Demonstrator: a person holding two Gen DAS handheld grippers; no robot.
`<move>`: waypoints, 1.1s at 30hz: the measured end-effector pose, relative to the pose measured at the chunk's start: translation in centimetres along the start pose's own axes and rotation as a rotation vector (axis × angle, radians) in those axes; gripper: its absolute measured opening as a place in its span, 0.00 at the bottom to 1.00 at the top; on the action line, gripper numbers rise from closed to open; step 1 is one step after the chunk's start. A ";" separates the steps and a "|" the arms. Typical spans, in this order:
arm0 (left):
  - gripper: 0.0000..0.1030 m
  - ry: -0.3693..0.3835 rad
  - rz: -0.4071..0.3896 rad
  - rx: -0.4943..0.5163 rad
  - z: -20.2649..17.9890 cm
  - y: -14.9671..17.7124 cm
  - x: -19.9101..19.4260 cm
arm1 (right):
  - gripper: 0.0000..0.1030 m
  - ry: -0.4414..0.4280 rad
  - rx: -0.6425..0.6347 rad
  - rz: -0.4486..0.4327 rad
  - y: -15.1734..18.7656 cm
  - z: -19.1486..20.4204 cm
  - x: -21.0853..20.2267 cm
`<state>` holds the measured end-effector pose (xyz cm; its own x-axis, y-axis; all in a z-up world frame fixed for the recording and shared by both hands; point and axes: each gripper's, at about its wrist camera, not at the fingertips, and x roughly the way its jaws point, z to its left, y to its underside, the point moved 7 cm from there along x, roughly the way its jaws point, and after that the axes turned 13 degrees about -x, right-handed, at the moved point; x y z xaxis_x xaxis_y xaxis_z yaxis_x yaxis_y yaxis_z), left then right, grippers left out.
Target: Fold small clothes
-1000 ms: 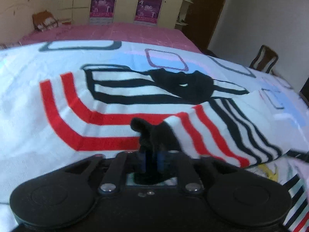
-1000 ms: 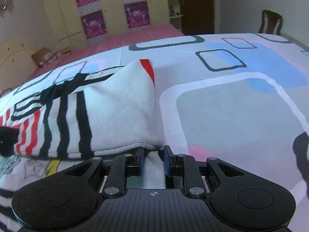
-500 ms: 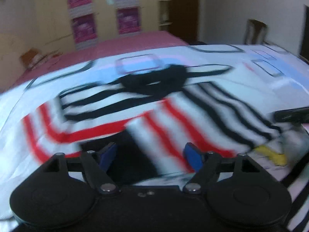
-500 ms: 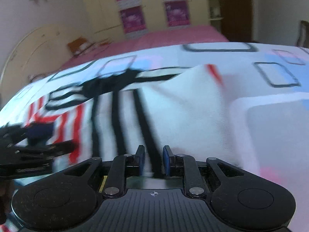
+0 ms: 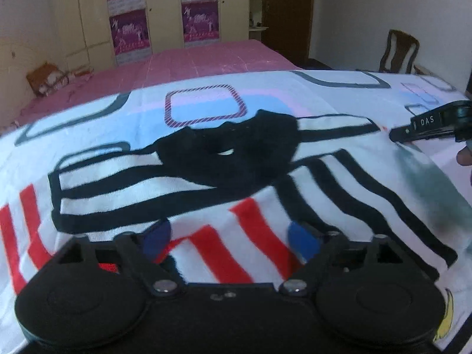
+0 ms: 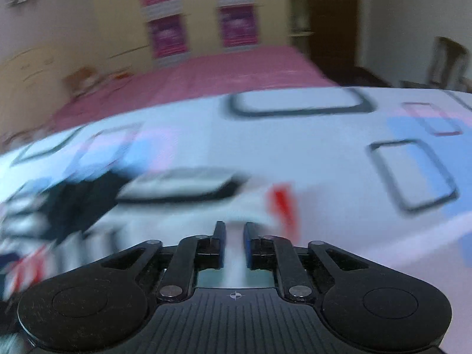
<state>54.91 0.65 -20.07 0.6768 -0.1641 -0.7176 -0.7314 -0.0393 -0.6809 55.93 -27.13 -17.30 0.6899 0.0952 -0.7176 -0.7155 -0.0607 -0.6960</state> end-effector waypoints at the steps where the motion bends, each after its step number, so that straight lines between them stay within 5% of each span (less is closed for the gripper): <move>1: 0.89 0.009 0.002 -0.014 0.4 0.0 0.1 | 0.01 -0.028 0.049 0.008 -0.1 -1.1 0.4; 2: 0.87 0.001 0.000 -0.020 0.8 0.0 -0.3 | 0.00 -0.051 0.056 0.018 -0.2 -1.5 0.4; 4: 0.68 -0.022 -0.048 -0.034 0.7 -0.7 -1.6 | 0.00 -0.043 0.009 0.014 -0.2 -1.5 -1.1; 8: 0.73 0.030 -0.113 -0.022 -1.8 -0.5 -3.9 | 0.01 -0.099 -0.048 -0.050 0.9 0.4 -5.7; 11: 0.75 -0.019 0.002 0.041 -2.3 1.6 -1.7 | 0.01 -0.080 -0.093 0.025 4.5 1.6 -5.1; 14: 0.71 -0.048 -0.022 0.011 -0.4 1.8 -3.7 | 0.01 -0.052 -0.133 0.014 6.1 1.6 -8.1; 17: 0.80 -0.003 -0.084 -0.042 0.1 2.2 -6.5 | 0.01 -0.088 -0.140 -0.054 7.1 2.5 -11.7; 20: 0.82 -0.052 -0.013 -0.017 0.5 4.4 -4.8 | 0.01 -0.088 -0.168 0.004 9.7 3.8 -10.6; 23: 0.75 -0.062 -0.052 -0.039 0.8 4.0 -6.8 | 0.02 -0.070 -0.177 0.009 9.2 4.3 -11.8; 25: 0.80 -0.072 -0.115 -0.038 1.2 3.8 -8.3 | 0.02 -0.082 -0.161 -0.048 8.7 4.5 -13.4; 27: 0.83 -0.099 -0.022 -0.049 2.1 4.7 -6.4 | 0.02 -0.091 -0.145 0.040 9.9 4.7 -12.0; 29: 0.84 -0.066 -0.033 -0.088 2.7 4.6 -6.6 | 0.02 -0.087 -0.130 0.036 10.3 4.8 -11.5; 31: 0.83 -0.081 -0.047 -0.095 3.1 4.4 -7.6 | 0.16 -0.061 -0.132 0.047 9.6 5.2 -12.1; 32: 0.82 -0.085 -0.062 -0.115 3.7 4.5 -8.5 | 0.58 -0.054 -0.133 0.012 9.2 5.4 -12.8; 33: 0.83 -0.092 -0.070 -0.132 4.3 4.7 -8.9 | 0.79 -0.046 -0.142 -0.051 8.8 5.9 -13.6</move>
<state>45.85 6.21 -17.51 0.7266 -0.0662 -0.6838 -0.6830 -0.1775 -0.7085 39.61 -23.12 -13.51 0.7168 0.1471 -0.6816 -0.6548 -0.1939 -0.7305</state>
